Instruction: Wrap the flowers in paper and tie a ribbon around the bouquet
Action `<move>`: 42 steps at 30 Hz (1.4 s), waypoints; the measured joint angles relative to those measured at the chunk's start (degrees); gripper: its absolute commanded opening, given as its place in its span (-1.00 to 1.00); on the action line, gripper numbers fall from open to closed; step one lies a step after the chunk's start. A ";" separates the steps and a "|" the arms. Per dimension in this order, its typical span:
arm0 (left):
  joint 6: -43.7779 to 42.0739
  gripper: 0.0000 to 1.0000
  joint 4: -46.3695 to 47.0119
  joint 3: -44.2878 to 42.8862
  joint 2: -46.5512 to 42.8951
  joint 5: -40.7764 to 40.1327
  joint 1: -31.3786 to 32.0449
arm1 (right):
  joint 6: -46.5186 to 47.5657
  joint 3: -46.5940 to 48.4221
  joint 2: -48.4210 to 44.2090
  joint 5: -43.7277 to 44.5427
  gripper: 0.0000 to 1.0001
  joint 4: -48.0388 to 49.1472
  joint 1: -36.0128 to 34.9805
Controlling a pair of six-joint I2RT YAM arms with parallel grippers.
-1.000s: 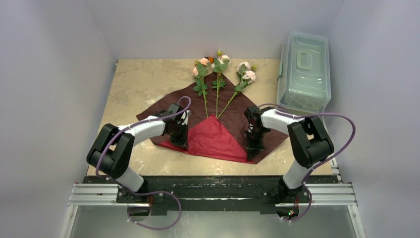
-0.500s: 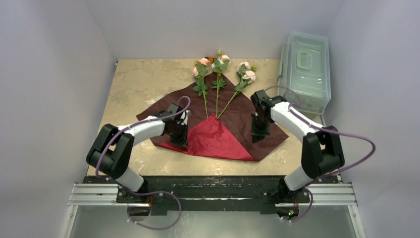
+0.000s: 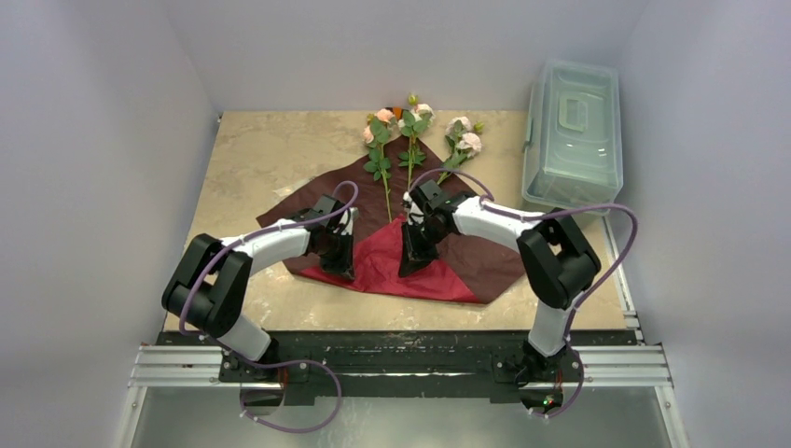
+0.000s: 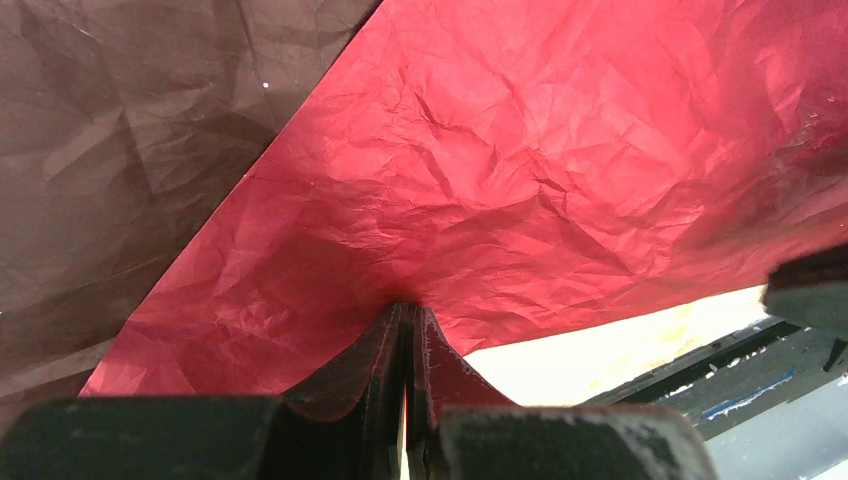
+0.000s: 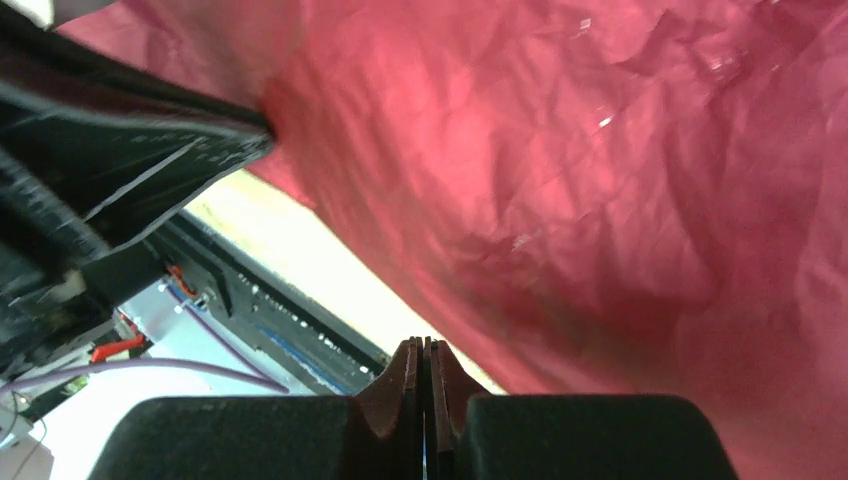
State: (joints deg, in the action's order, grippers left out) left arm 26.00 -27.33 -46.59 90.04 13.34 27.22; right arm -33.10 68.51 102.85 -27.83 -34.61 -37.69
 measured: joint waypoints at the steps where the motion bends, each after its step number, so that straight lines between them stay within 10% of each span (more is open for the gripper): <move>1: 0.00 -0.94 0.00 0.00 0.00 0.00 0.00 | -0.42 -0.48 1.22 -0.61 -1.00 1.27 -0.13; 42: 1.79 -1.00 -19.52 -3.54 -4.15 -15.19 -17.42 | -2.29 1.79 9.01 3.50 -1.00 -1.79 1.77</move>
State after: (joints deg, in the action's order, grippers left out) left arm 27.79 -46.85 -50.13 85.89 -1.85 9.80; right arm -35.40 70.30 111.85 -24.34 -36.40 -35.92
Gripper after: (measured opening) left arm 0.056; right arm 0.058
